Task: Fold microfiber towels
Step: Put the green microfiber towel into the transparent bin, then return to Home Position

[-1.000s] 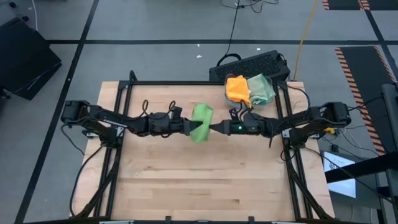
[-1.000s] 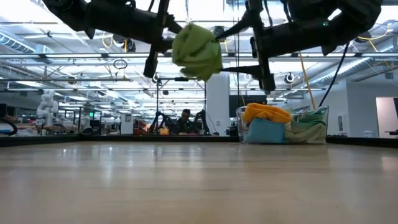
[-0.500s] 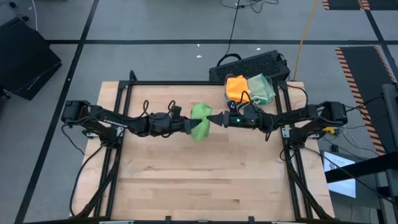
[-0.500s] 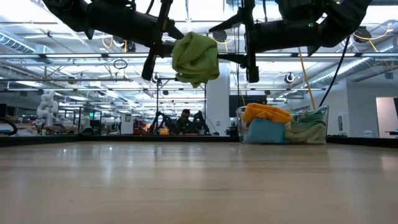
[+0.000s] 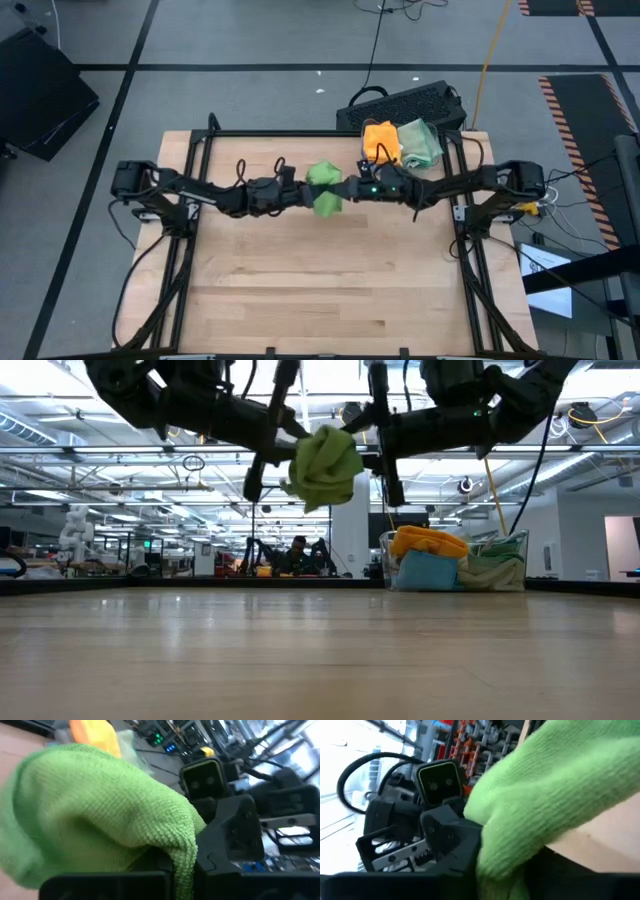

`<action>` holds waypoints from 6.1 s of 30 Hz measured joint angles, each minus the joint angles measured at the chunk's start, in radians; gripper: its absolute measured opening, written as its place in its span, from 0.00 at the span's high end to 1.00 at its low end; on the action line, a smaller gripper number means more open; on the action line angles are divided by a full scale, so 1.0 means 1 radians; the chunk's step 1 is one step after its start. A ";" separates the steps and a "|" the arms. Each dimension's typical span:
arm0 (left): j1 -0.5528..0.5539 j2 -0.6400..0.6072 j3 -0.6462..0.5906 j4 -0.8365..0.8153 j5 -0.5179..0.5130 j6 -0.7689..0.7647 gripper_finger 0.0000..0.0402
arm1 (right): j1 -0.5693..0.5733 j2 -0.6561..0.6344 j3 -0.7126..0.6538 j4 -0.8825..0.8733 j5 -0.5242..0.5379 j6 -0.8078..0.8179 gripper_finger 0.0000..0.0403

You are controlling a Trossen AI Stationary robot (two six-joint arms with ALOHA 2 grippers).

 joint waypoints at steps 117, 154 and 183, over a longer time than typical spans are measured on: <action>0.165 -0.076 0.030 -0.025 0.352 0.099 0.73 | -0.789 -0.381 -0.143 -0.786 0.158 -0.903 1.00; 0.237 -0.075 0.029 -0.030 0.615 0.246 0.73 | -0.690 -0.444 -0.148 -1.067 0.221 -0.704 1.00; 0.350 -0.377 0.030 -0.649 0.425 0.814 0.73 | -0.622 -0.633 0.081 -1.013 0.154 -1.217 1.00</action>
